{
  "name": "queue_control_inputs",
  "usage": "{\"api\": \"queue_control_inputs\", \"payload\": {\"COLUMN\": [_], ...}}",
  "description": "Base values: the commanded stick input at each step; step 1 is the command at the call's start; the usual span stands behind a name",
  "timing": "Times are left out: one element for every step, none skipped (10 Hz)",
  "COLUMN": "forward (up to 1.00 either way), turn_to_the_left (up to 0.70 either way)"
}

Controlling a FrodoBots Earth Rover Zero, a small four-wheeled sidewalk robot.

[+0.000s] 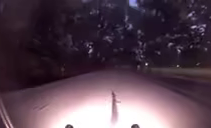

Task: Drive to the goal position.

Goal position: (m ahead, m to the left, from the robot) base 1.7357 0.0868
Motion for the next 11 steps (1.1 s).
{"api": "queue_control_inputs", "payload": {"forward": [1.00, 1.00, 1.00, 1.00, 1.00, 1.00, 1.00, 1.00, 1.00, 1.00, 1.00], "turn_to_the_left": [0.00, 0.00, 0.00, 0.00, 0.00, 0.00, 0.00, 0.00, 0.00, 0.00, 0.00]}}
